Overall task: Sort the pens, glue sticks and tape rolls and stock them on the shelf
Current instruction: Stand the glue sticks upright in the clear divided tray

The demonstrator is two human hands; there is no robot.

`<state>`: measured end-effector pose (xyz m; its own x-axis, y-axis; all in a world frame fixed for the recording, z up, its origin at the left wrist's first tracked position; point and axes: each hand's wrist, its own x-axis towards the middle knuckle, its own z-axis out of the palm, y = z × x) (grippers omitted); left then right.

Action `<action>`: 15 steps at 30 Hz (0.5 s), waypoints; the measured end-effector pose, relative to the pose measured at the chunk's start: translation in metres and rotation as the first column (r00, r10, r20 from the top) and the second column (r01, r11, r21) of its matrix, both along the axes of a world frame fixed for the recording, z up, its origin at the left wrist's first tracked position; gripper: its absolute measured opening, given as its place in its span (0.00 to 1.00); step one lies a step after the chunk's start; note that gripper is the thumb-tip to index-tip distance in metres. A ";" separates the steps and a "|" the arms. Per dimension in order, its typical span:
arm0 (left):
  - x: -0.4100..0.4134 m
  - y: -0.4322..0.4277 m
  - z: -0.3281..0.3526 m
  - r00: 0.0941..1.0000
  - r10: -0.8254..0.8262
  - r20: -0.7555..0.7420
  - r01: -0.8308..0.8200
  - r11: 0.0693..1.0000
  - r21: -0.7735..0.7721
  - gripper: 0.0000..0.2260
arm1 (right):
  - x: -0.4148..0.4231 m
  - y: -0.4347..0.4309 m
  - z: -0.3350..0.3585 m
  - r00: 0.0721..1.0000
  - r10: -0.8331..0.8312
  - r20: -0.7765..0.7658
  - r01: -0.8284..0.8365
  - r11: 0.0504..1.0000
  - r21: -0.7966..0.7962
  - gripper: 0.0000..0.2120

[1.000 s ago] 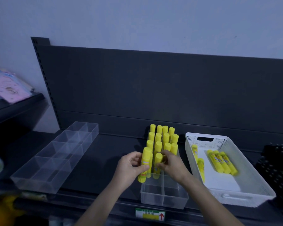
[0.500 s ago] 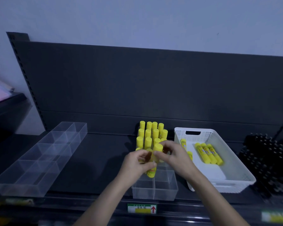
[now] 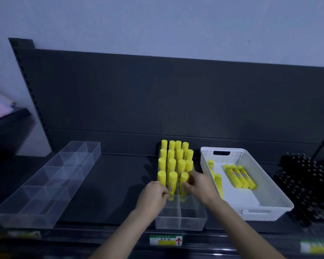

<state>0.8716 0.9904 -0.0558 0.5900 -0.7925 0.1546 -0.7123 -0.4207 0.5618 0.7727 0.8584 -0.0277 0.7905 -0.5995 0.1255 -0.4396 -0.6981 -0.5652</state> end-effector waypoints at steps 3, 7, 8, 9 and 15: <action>0.000 0.000 0.001 1.000 0.003 0.008 -0.003 1.000 -0.013 0.08 | 0.001 0.000 -0.001 1.000 -0.014 0.003 0.014 1.000 0.002 0.11; -0.001 0.001 0.004 0.999 -0.020 0.042 0.018 0.999 0.042 0.09 | 0.000 0.000 -0.002 1.000 -0.024 0.009 0.024 0.999 0.034 0.09; -0.002 0.002 0.004 0.998 -0.030 0.057 0.028 0.999 0.044 0.10 | -0.002 0.000 -0.002 1.000 -0.025 0.018 0.024 0.998 0.053 0.10; -0.002 0.003 0.005 0.997 -0.034 0.068 0.031 0.999 0.038 0.10 | -0.004 0.000 -0.002 0.999 -0.027 0.039 0.024 0.997 0.078 0.12; -0.023 -0.009 0.021 0.998 -0.036 0.041 0.041 0.991 -0.129 0.09 | -0.043 -0.029 0.007 0.976 -0.158 0.147 0.136 0.979 0.153 0.17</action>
<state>0.8483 0.9816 -0.0349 0.5509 -0.7864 0.2795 -0.7489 -0.3180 0.5814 0.7295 0.8291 -0.0207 0.6695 -0.7281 0.1472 -0.4290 -0.5407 -0.7236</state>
